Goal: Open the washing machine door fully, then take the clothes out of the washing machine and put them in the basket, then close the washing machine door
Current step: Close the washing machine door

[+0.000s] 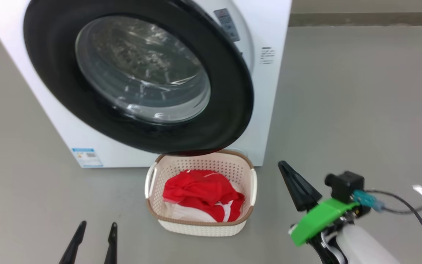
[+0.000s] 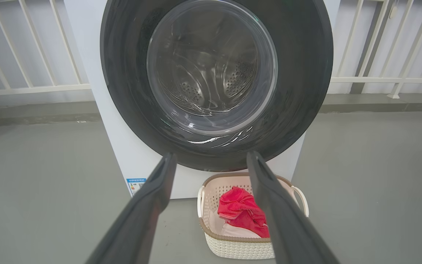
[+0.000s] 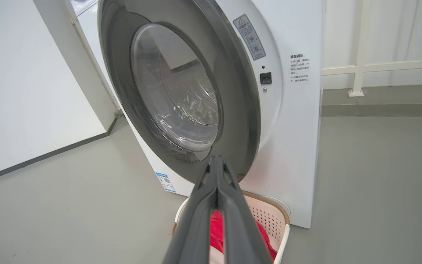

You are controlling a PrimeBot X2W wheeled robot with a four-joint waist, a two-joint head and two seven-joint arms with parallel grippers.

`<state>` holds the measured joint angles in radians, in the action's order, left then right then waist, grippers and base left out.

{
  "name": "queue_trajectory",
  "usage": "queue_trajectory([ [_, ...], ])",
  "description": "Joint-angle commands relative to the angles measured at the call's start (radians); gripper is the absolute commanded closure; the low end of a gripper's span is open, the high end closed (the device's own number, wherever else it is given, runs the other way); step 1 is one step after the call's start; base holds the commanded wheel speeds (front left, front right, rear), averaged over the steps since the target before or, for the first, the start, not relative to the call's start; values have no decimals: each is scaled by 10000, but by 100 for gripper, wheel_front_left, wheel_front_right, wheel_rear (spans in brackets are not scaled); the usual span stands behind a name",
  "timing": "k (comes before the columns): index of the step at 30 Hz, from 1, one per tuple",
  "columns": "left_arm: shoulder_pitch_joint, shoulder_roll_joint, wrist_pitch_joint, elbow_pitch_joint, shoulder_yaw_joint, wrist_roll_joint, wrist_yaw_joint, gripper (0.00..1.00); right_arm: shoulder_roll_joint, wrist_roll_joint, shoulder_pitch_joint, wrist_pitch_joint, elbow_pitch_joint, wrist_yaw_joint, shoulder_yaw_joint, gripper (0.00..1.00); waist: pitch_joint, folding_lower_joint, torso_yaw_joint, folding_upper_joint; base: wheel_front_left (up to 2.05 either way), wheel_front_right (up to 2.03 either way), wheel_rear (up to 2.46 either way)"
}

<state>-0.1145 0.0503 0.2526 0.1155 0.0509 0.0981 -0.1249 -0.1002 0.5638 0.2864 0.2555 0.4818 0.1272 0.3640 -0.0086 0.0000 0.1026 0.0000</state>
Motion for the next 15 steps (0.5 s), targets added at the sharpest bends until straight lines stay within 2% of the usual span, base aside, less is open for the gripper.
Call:
queue_trajectory([
  [1,486,72,91,-184,243,86,-49,0,-43,123,549,63,-27,35,336,100,200,0,274,0,0,0,0],
  [15,1482,50,91,-135,-518,555,-56,0,-750,1550,4096,63,2115,35,2566,100,1498,0,1357,0,0,0,0],
])
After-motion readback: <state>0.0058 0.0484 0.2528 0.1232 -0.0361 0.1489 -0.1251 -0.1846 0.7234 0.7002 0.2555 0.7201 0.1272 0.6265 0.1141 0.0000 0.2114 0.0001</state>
